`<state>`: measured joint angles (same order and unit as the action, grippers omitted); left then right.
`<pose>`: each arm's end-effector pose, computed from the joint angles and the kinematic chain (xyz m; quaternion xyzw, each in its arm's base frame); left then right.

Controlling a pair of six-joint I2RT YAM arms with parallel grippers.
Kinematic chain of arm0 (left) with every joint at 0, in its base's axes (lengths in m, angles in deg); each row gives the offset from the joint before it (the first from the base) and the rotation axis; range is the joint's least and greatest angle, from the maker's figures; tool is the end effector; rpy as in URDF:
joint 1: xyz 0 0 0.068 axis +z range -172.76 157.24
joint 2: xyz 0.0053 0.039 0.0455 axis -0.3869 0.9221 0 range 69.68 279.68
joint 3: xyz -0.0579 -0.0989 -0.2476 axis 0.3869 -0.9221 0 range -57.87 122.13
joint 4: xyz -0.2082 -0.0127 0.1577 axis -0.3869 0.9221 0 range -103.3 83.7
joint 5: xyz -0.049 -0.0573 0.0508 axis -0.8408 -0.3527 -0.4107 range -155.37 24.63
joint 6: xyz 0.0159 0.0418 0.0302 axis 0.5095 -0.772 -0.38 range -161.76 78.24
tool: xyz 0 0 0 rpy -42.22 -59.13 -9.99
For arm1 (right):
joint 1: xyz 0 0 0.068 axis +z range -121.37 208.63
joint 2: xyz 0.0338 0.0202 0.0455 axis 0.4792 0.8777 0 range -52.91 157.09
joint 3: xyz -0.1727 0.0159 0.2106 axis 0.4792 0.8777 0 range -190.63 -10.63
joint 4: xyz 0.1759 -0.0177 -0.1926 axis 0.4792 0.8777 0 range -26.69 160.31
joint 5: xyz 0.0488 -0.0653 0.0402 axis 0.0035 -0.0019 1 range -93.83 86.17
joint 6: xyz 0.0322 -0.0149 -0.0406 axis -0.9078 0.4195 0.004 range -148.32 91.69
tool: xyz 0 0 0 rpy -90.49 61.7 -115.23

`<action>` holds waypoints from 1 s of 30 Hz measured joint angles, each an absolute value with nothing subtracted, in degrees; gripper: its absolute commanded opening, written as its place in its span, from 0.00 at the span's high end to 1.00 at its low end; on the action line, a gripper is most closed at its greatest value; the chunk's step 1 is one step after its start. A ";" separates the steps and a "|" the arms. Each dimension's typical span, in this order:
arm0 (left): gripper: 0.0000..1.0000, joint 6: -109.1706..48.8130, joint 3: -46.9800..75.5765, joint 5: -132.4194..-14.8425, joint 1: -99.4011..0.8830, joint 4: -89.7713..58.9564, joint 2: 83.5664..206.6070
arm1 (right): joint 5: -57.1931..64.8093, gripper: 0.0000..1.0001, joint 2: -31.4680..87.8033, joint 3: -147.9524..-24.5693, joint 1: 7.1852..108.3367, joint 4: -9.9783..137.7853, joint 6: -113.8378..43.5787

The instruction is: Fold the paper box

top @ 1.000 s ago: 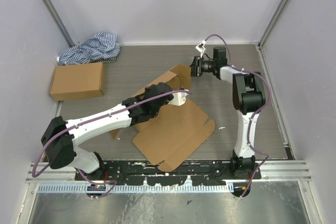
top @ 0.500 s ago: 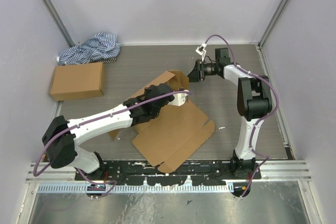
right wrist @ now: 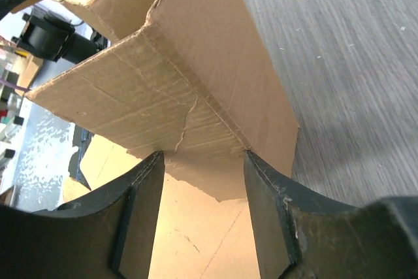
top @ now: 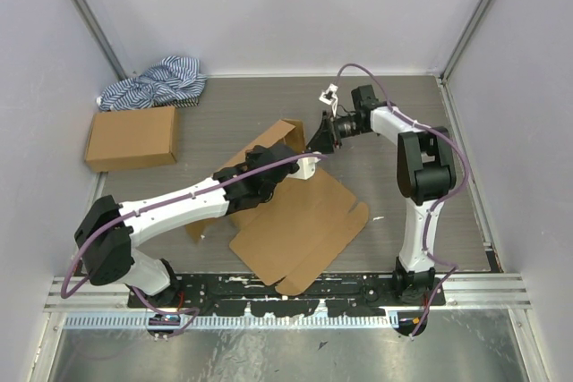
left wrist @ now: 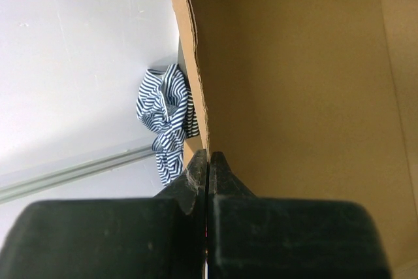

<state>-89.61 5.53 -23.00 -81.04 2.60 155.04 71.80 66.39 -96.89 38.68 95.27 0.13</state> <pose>0.1927 -0.2659 0.2791 0.5740 0.6302 0.2861 0.4376 0.4098 0.1076 0.1854 -0.3795 0.6844 0.5636 0.2645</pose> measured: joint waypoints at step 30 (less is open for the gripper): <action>1.00 -88.13 5.35 -21.73 -82.42 3.73 155.06 | 56.72 0.52 58.59 -81.41 46.81 58.01 -22.03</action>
<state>-88.13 5.35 -21.73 -82.42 3.73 155.06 56.72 58.59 -81.41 46.81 58.01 -22.03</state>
